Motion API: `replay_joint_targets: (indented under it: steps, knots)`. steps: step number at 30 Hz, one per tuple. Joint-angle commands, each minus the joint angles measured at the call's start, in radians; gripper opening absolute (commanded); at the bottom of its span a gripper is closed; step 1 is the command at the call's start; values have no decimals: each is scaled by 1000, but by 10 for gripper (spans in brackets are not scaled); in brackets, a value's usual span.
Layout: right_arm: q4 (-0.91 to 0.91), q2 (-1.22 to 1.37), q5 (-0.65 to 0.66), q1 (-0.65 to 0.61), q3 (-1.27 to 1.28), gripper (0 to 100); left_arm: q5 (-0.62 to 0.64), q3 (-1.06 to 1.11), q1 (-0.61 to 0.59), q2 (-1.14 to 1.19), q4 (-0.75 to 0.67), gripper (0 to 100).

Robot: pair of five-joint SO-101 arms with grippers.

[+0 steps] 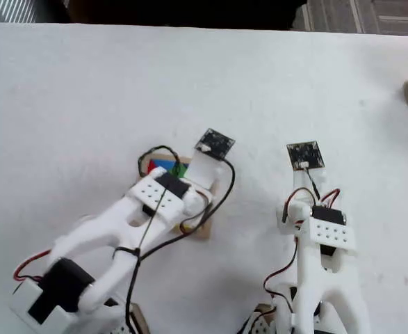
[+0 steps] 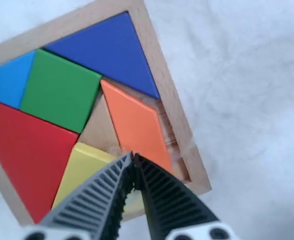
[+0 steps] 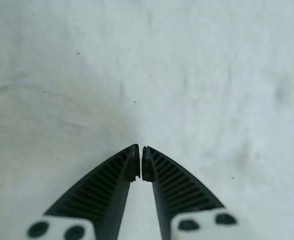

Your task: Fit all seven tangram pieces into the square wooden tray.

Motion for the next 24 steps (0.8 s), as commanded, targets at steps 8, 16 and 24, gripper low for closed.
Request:
replay_joint_targets:
  steps: [8,16,24]
  knots:
    - [-19,-30,6,-13,-5,19,17,-49,-150,-76,-37,24]
    - [-16,-30,11,-13,-5,19,18,-124,-96,74,-172,24]
    - [-19,-30,12,-13,-5,19,11,-301,-101,302,-37,24]
